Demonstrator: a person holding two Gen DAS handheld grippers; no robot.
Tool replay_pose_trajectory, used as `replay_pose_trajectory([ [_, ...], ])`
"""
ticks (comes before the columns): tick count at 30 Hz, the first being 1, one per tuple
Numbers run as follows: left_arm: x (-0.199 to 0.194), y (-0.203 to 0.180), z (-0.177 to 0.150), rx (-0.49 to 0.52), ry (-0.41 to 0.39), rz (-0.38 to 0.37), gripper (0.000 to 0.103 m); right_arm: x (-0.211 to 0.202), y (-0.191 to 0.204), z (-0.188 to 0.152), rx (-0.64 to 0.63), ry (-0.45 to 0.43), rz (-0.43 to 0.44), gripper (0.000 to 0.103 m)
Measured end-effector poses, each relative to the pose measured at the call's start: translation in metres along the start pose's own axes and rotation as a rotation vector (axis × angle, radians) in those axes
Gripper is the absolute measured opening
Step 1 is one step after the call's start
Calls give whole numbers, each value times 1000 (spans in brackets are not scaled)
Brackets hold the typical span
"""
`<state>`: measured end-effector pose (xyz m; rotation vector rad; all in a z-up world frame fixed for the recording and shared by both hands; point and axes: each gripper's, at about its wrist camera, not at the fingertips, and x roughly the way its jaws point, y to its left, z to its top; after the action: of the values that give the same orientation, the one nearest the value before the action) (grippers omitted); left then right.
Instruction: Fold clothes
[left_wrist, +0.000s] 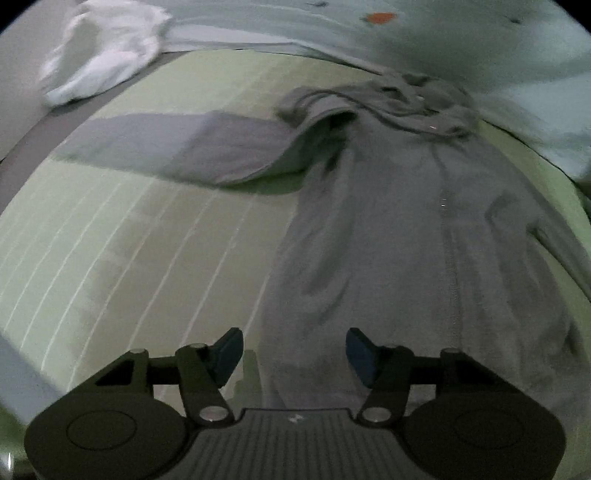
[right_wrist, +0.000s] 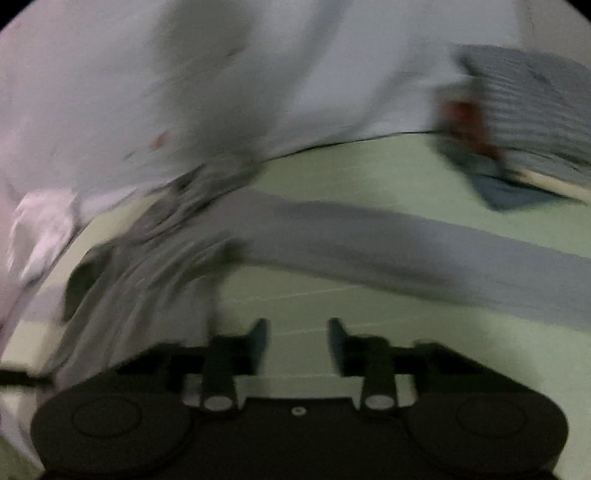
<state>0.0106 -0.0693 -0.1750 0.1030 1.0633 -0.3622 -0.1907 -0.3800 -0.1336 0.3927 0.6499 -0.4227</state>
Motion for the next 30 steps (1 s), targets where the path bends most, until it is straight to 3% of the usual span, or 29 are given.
replay_pose_trajectory([
  [5, 13, 11, 10, 10, 19, -69, 62, 27, 54, -7, -201, 54, 61, 33],
  [9, 14, 21, 8, 7, 28, -106, 62, 45, 87, -18, -377, 99, 29, 33],
  [16, 4, 39, -1, 9, 19, -150, 62, 59, 81, -24, -364, 174, -87, 31],
  [22, -8, 49, -15, -5, 8, -219, 57, 51, 76, -35, -419, 190, -62, 27],
  [30, -6, 52, -29, -38, 40, -258, 57, 44, 86, -45, -555, 183, -49, 32],
])
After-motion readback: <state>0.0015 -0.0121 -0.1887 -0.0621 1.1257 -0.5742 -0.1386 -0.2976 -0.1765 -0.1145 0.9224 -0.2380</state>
